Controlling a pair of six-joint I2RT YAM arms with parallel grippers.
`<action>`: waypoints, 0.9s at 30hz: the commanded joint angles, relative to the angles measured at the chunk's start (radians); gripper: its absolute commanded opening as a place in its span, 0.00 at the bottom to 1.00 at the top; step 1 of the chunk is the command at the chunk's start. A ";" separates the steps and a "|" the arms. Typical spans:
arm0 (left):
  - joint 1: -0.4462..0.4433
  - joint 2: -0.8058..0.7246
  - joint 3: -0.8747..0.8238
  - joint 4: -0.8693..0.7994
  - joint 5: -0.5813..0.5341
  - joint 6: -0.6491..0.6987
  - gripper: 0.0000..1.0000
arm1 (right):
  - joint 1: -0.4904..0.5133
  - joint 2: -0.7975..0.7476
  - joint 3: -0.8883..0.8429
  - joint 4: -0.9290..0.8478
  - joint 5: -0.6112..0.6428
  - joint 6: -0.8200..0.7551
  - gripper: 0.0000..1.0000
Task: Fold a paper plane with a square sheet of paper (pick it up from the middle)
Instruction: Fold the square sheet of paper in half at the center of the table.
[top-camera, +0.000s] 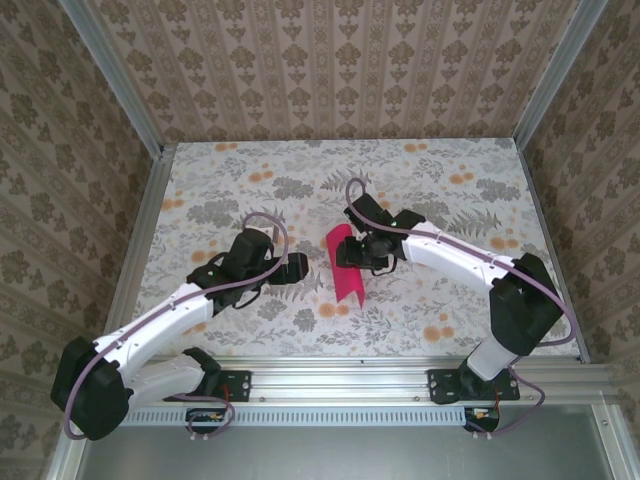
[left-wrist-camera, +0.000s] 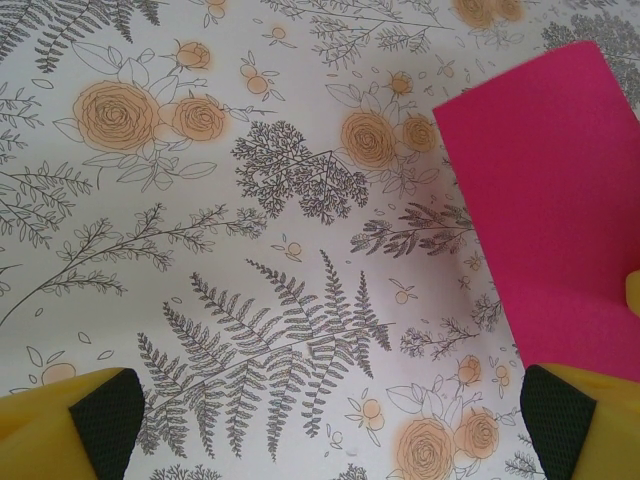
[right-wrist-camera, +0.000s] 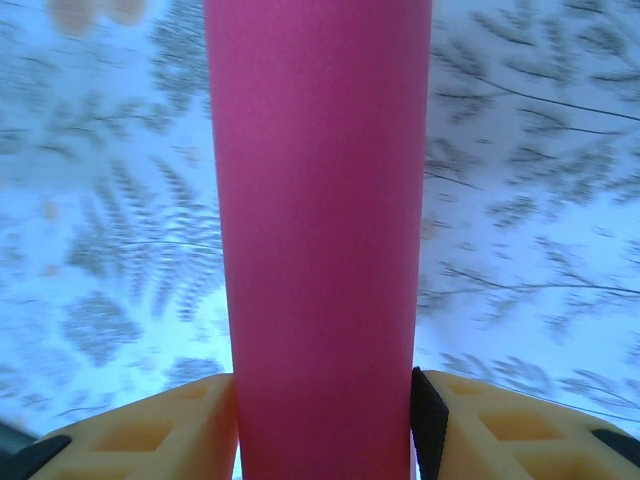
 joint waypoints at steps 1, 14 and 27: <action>0.008 -0.023 0.016 -0.009 -0.014 -0.014 1.00 | -0.005 -0.030 -0.053 0.200 -0.162 0.088 0.49; 0.005 -0.012 0.013 0.034 0.077 -0.029 1.00 | -0.065 0.050 -0.254 0.382 -0.118 0.152 0.51; -0.018 0.083 0.039 0.070 0.143 -0.038 0.99 | -0.093 0.020 -0.311 0.240 -0.104 -0.001 0.64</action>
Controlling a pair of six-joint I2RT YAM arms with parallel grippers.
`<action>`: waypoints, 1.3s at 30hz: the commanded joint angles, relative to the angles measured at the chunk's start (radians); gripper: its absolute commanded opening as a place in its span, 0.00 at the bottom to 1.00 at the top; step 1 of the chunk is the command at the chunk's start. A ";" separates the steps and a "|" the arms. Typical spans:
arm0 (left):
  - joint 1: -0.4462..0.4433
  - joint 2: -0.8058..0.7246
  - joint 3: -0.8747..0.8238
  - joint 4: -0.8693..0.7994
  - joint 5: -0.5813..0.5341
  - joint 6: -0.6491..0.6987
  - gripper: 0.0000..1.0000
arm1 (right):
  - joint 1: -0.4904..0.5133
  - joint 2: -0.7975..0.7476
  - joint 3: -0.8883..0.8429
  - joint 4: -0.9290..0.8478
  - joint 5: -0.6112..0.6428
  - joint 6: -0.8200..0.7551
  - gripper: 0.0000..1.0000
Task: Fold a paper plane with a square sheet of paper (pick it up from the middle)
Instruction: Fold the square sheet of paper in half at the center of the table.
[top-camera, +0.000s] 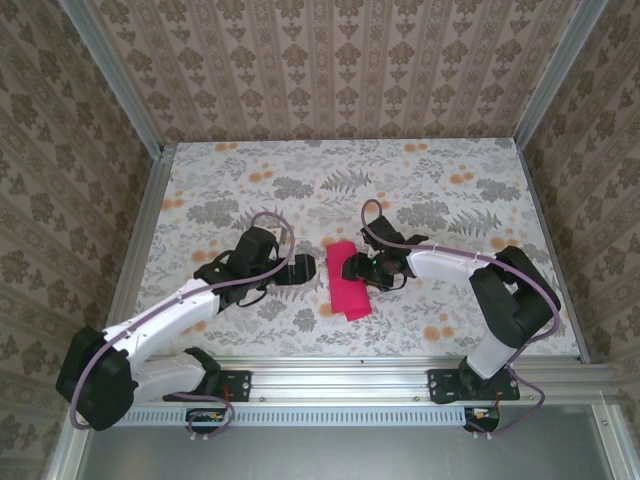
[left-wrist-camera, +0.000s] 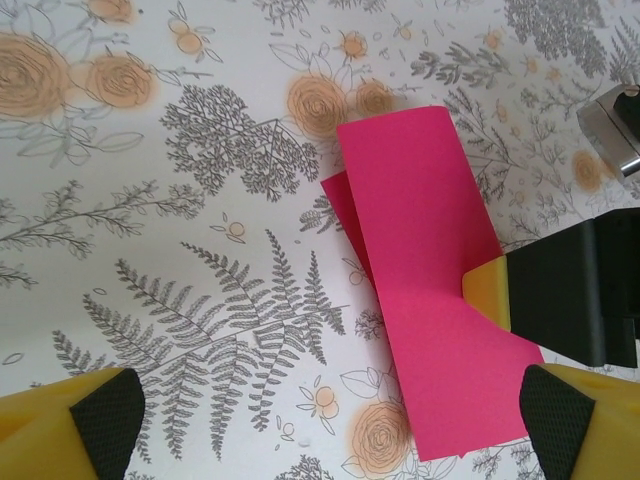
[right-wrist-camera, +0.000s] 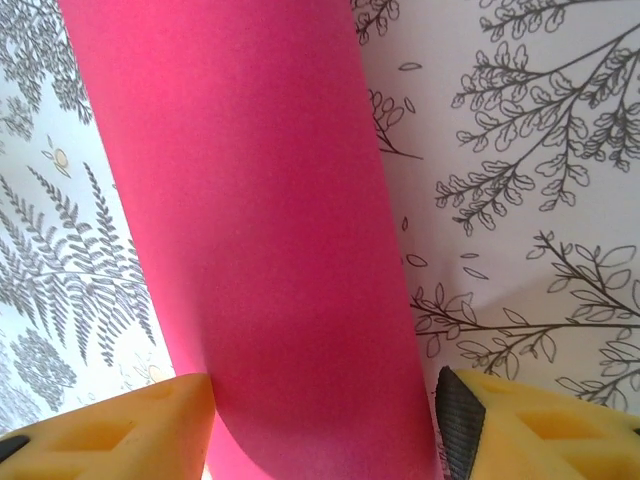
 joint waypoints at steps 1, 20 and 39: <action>-0.010 0.020 0.037 0.021 0.033 -0.021 0.98 | -0.008 -0.024 0.005 -0.101 0.015 -0.084 0.62; -0.019 0.067 0.054 0.026 0.035 -0.040 0.98 | -0.048 -0.066 -0.135 0.263 -0.094 0.192 0.48; -0.020 0.114 0.078 0.035 0.056 -0.043 0.98 | -0.028 -0.088 -0.175 0.207 -0.045 0.169 0.52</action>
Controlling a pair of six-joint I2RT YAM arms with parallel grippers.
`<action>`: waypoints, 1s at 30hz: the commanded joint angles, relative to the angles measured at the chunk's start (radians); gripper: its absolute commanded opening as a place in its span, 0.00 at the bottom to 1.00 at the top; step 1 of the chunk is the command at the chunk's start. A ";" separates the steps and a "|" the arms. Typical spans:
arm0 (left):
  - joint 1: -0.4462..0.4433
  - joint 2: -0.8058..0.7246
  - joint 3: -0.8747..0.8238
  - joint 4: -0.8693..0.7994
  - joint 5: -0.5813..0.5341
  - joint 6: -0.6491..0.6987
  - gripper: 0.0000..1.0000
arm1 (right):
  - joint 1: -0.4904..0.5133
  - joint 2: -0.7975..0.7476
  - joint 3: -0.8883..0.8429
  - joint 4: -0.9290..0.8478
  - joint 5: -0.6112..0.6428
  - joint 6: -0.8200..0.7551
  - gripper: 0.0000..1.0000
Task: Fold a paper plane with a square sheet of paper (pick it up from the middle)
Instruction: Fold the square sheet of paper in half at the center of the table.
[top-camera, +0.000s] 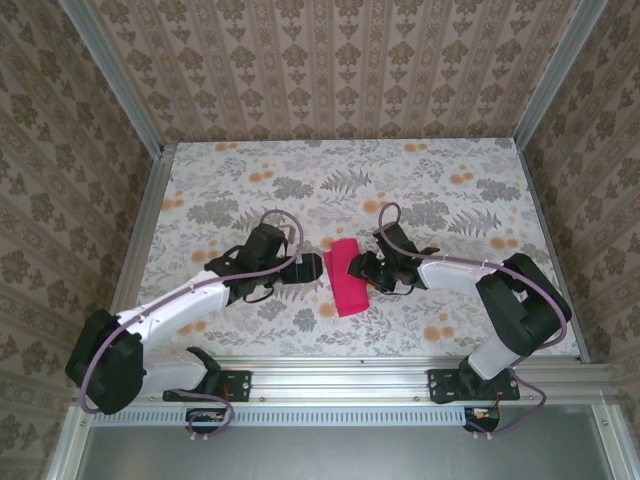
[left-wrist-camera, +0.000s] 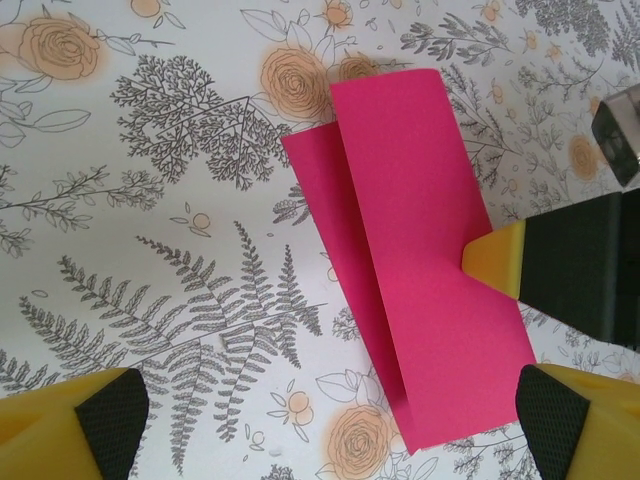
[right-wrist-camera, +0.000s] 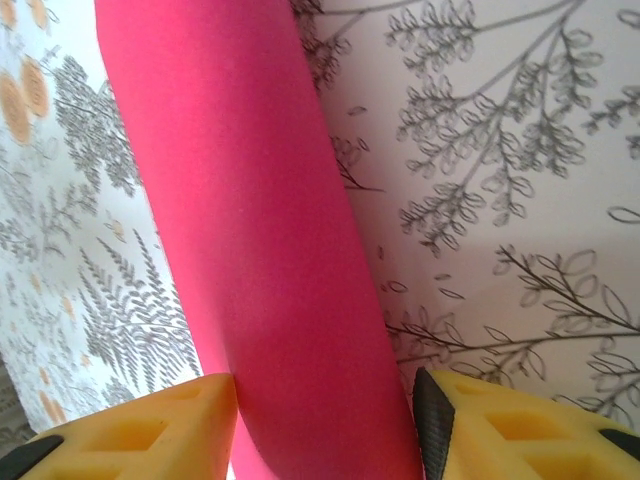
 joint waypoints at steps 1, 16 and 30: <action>-0.007 0.023 0.040 0.015 0.022 -0.011 0.98 | 0.007 -0.027 -0.023 -0.034 -0.030 -0.035 0.52; -0.008 0.057 0.063 0.002 0.030 -0.020 0.95 | 0.102 -0.053 -0.083 0.107 0.085 0.224 0.51; -0.007 0.081 0.064 -0.007 0.033 -0.035 0.84 | 0.133 -0.035 -0.044 -0.009 0.182 0.160 0.59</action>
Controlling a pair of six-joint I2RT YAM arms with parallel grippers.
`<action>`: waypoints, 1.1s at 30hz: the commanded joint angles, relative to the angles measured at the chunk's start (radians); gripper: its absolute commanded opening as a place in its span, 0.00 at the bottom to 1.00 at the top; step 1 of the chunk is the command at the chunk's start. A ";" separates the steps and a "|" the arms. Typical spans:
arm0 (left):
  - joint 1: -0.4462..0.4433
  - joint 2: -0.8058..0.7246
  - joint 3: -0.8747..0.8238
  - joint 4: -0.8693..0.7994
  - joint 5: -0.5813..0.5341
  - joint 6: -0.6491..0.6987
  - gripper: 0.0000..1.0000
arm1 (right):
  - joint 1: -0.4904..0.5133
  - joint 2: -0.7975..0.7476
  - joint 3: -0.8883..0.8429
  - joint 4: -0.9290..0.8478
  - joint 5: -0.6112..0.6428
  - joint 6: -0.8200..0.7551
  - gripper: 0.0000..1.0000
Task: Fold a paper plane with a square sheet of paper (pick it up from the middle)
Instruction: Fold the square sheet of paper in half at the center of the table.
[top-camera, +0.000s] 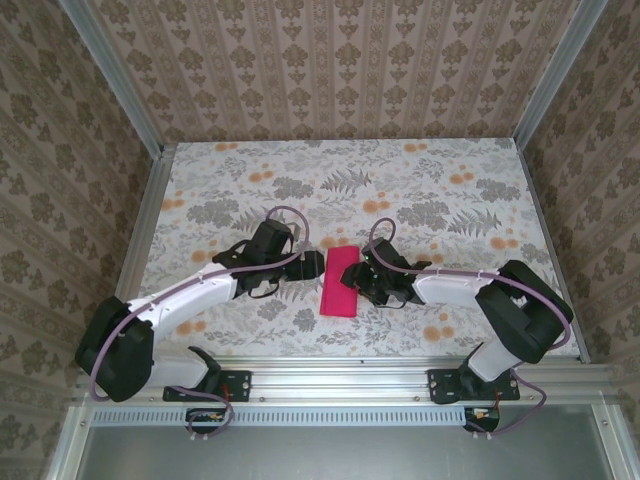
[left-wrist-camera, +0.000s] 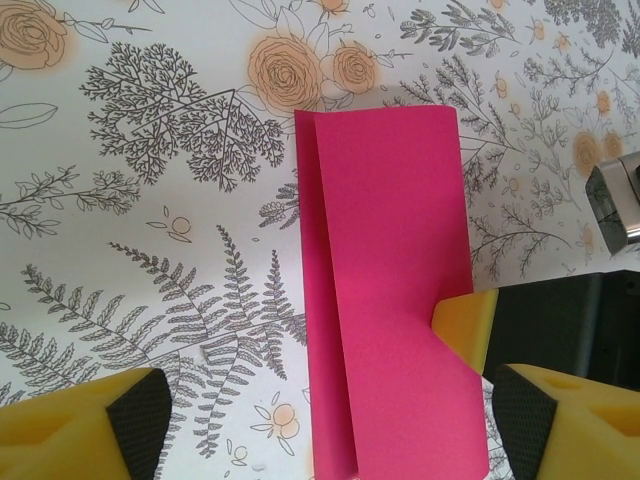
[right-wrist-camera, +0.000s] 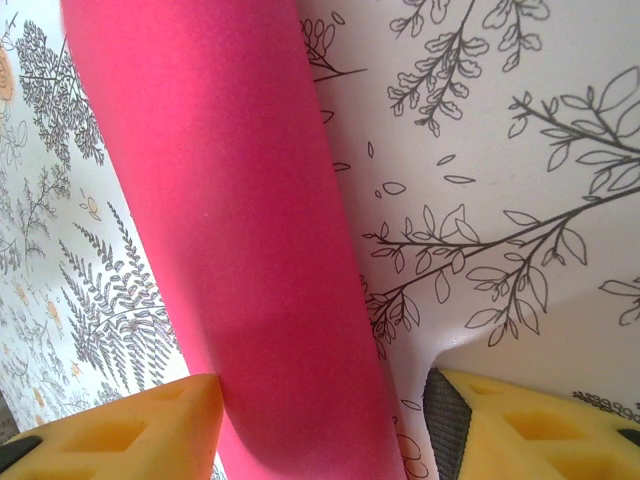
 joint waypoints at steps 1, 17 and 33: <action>-0.008 0.006 0.019 -0.003 0.009 -0.018 0.83 | 0.005 -0.003 0.030 -0.091 0.048 -0.042 0.60; 0.012 0.042 -0.014 0.060 0.080 -0.070 0.35 | 0.015 0.063 0.107 -0.126 0.058 -0.050 0.60; 0.022 0.199 0.050 0.096 0.165 -0.097 0.21 | 0.018 0.082 0.124 -0.136 0.000 -0.117 0.59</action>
